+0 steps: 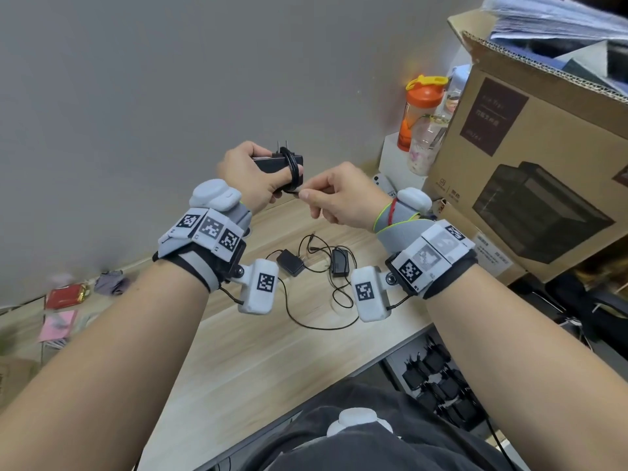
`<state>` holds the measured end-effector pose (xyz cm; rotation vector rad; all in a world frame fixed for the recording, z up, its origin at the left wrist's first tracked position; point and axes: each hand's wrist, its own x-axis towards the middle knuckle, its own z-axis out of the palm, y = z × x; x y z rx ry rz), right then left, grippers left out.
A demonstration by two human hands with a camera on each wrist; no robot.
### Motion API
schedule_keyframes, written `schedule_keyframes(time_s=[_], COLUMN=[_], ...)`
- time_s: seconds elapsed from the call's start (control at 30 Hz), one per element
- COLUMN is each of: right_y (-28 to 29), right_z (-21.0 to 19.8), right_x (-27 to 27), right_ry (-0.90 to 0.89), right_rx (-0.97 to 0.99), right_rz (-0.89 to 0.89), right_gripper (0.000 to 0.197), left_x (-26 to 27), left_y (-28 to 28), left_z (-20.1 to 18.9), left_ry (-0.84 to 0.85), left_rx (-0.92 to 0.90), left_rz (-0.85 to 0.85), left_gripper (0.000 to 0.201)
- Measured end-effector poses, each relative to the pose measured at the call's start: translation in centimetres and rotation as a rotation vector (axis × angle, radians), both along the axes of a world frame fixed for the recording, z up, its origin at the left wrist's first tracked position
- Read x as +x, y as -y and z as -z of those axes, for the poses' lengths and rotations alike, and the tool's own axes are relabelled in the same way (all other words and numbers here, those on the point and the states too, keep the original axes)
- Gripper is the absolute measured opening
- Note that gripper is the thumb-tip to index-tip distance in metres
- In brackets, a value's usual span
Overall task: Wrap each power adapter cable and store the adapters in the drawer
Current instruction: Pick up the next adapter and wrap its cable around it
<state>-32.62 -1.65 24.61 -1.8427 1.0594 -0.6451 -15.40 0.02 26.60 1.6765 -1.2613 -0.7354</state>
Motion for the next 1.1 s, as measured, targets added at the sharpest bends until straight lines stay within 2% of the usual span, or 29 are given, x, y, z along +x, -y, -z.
schedule_keyframes(time_s=[0.1, 0.2, 0.3, 0.4, 0.53, 0.67, 0.8, 1.1], right_y=[0.0, 0.5, 0.6, 0.5, 0.3, 0.0, -0.2, 0.4], right_z=[-1.1, -1.7, -1.7, -1.4, -1.3, -1.3, -1.3, -1.7], right_x=[0.1, -0.1, -0.4, -0.2, 0.0, 0.0, 0.1, 0.3], right_ry=[0.189, 0.381, 0.475, 0.489, 0.512, 0.417, 0.346, 0.282], right_rx=[0.035, 0.110, 0.127, 0.086, 0.113, 0.185, 0.232, 0.285], right_rz=[0.004, 0.024, 0.020, 0.060, 0.077, 0.128, 0.174, 0.296], right_gripper=[0.009, 0.006, 0.010, 0.012, 0.004, 0.037, 0.047, 0.036], left_x=[-0.2, -0.7, -0.8, -0.6, -0.9, -1.4, -1.8, -2.1], left_y=[-0.3, -0.6, -0.5, -0.4, -0.5, -0.3, -0.2, -0.1], left_z=[0.2, 0.2, 0.0, 0.1, 0.1, 0.0, -0.4, -0.5], left_ry=[0.104, 0.109, 0.070, 0.010, -0.106, -0.178, -0.249, -0.261], left_rx=[0.035, 0.036, 0.036, 0.047, 0.036, 0.044, 0.056, 0.062], left_rz=[0.013, 0.036, 0.054, 0.124, 0.147, 0.104, 0.095, 0.078], left_gripper=[0.034, 0.035, 0.037, 0.039, 0.030, 0.024, 0.017, 0.034])
